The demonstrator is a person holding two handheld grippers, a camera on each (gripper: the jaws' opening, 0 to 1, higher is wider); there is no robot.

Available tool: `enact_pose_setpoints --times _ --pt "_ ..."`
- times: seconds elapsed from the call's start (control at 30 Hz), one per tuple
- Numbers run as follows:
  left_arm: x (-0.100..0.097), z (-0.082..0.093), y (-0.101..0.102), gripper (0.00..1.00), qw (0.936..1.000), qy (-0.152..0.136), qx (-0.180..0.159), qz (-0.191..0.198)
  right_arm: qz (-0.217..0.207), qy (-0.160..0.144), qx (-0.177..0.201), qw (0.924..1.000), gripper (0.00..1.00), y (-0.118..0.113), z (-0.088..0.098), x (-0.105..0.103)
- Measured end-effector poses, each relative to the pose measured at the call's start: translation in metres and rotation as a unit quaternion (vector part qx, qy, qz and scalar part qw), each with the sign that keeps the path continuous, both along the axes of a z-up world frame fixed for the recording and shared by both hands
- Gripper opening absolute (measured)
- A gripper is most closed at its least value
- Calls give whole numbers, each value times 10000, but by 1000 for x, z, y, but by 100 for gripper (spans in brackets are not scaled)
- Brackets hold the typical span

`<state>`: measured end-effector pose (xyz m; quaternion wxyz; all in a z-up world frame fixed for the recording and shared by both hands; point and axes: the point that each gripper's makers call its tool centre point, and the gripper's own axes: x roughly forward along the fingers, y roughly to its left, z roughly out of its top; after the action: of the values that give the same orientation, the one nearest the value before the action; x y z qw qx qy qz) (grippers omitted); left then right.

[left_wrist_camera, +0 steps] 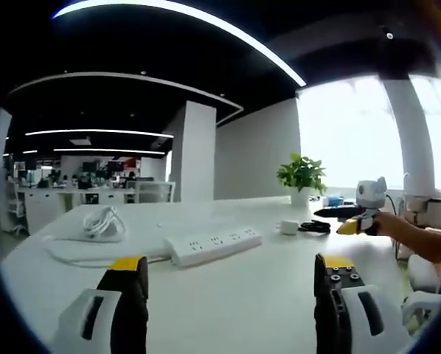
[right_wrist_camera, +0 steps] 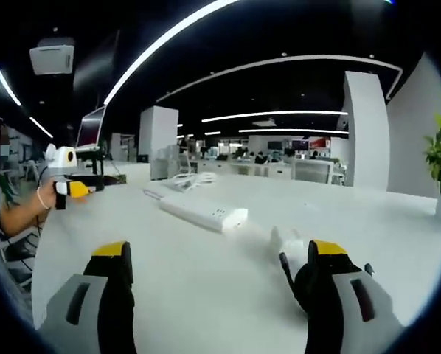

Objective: Straighten the power strip on the desk, plug the charger into it

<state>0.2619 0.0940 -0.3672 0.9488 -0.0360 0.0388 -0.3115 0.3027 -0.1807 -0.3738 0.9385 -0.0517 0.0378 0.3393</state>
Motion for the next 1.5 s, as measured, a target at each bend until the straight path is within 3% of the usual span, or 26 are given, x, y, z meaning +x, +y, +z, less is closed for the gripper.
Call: enact_pose_setpoints --times 0.17,0.37,0.57,0.67,0.87,1.33,1.5 --pt "-1 3 0 95 10000 -34 -7 0 -113 19 -30 9999 98 -11 -1 4" --pt "-2 5 -3 95 9999 -73 -60 -57 -155 352 -165 9991 99 -24 -16 10" --pt "-4 4 -6 95 9999 -72 -78 -104 -232 465 -255 9983 98 -35 -16 14" --pt "-4 4 -7 94 9999 -76 -92 -125 -296 795 -418 9955 97 -41 -24 15" --pt "-4 2 -6 94 9998 -68 -144 -118 -174 1050 -563 9927 97 -42 -24 16" --pt "-7 2 -10 94 9997 -50 -179 -159 -178 1705 -1023 9799 95 -50 -32 20" --pt "-8 -2 -11 93 9997 -13 -190 -176 -212 2180 -1247 9677 87 -56 -41 18"
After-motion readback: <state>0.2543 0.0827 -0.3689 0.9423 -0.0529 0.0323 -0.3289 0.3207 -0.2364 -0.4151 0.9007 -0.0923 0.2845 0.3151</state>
